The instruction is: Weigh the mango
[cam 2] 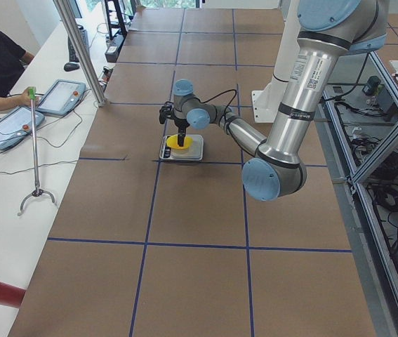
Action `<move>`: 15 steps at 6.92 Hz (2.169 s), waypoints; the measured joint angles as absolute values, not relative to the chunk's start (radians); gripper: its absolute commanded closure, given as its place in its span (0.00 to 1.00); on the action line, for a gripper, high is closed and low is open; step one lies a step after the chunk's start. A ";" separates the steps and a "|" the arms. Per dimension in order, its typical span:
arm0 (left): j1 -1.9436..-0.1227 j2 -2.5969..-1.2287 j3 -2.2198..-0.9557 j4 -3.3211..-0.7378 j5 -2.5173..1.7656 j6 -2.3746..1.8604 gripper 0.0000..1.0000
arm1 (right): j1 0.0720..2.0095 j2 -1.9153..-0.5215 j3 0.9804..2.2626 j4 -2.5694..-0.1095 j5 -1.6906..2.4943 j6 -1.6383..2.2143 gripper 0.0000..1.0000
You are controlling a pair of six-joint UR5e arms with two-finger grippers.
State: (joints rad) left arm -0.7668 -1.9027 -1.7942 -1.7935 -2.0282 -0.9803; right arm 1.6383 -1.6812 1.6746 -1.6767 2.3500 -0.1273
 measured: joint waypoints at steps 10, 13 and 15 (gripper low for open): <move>-1.364 -1.707 -1.936 -1.387 -2.180 -0.146 0.00 | 1.638 -1.681 1.674 -1.677 2.350 -0.127 0.00; -1.512 -1.564 -1.703 -1.619 -2.278 -0.040 0.00 | 1.638 -1.681 1.674 -1.677 2.350 -0.127 0.00; -1.541 -1.508 -1.591 -1.750 -2.352 0.007 0.00 | 1.638 -1.681 1.674 -1.677 2.350 -0.127 0.00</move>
State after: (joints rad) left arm -1.5415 -1.5079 -1.5909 -1.7495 -2.3519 0.0067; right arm 1.6383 -1.6812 1.6738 -1.6767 2.3501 -0.1273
